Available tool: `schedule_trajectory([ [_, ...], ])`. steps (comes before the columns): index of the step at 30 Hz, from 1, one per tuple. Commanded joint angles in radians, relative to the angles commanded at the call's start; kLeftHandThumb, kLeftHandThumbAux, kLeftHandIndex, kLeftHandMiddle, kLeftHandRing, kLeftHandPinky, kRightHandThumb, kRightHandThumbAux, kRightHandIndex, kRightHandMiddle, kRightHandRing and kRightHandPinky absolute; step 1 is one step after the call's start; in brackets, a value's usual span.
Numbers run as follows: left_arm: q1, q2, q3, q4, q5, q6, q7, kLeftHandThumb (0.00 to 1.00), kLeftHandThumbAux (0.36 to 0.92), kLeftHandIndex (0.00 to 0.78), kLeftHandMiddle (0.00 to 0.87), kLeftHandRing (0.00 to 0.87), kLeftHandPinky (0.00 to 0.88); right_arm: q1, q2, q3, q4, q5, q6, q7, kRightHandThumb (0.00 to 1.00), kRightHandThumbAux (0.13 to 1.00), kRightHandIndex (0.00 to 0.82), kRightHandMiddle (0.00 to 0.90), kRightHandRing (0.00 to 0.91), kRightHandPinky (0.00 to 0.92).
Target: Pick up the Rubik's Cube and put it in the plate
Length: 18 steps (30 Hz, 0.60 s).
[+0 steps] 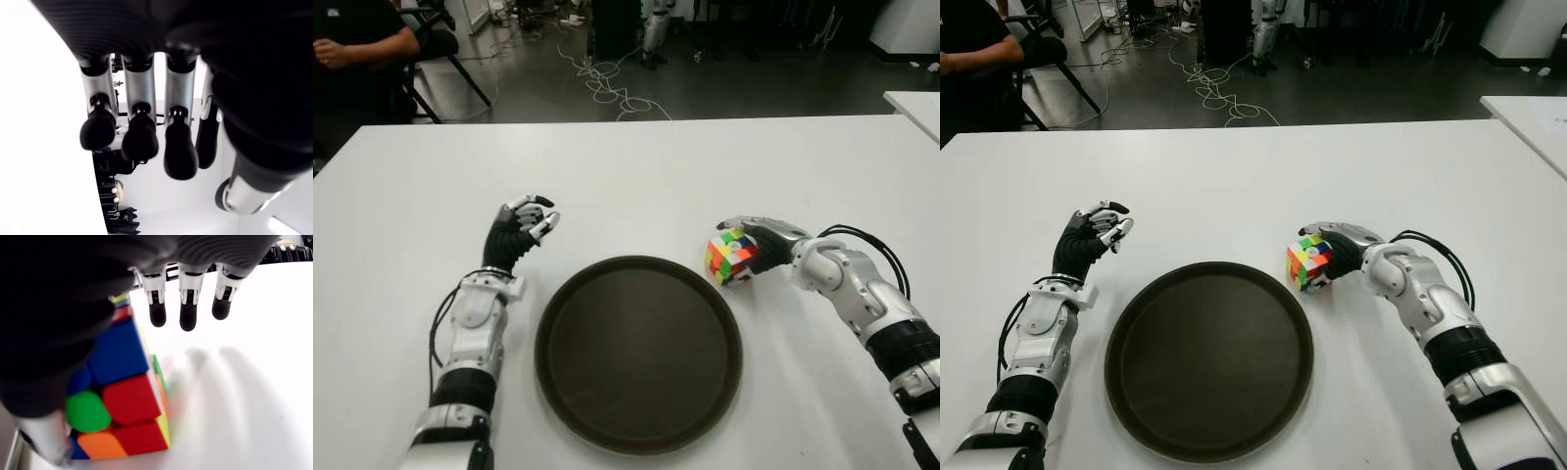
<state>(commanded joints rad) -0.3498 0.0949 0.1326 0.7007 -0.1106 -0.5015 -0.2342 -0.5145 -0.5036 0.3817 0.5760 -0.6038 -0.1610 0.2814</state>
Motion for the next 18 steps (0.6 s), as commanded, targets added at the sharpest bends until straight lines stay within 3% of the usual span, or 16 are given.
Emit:
schedule_trajectory([
  [4,0.001,-0.002,0.001,-0.002,-0.002,0.002,0.000,0.691,0.717,0.435,0.758,0.762,0.735,-0.002,-0.008,0.002,-0.005,-0.005,-0.004,0.001,0.051,0.893,0.190,0.238,0.260,0.311],
  [5,0.001,-0.003,0.001,-0.002,-0.003,0.003,-0.001,0.690,0.717,0.435,0.758,0.762,0.734,-0.002,-0.009,0.002,-0.010,-0.007,-0.004,0.000,0.280,0.839,0.267,0.249,0.273,0.324],
  [6,0.001,-0.003,0.001,-0.003,-0.003,0.003,-0.001,0.690,0.717,0.435,0.758,0.762,0.734,-0.002,-0.010,0.001,-0.014,-0.008,-0.004,-0.001,0.427,0.804,0.316,0.256,0.281,0.333],
  [9,0.002,-0.004,0.001,-0.006,-0.005,0.003,-0.003,0.689,0.717,0.435,0.760,0.763,0.733,0.002,-0.008,0.000,-0.015,-0.014,-0.004,-0.019,0.606,0.760,0.376,0.271,0.296,0.345],
  [12,0.004,-0.005,0.002,-0.007,-0.005,0.003,0.000,0.689,0.717,0.435,0.761,0.763,0.734,0.008,-0.002,-0.009,-0.021,-0.018,0.008,-0.050,0.665,0.746,0.397,0.292,0.318,0.351],
  [18,0.005,-0.007,0.003,-0.008,-0.006,0.004,0.002,0.689,0.717,0.435,0.761,0.765,0.738,0.018,0.006,-0.020,-0.030,-0.020,0.033,-0.099,0.691,0.740,0.406,0.353,0.373,0.337],
])
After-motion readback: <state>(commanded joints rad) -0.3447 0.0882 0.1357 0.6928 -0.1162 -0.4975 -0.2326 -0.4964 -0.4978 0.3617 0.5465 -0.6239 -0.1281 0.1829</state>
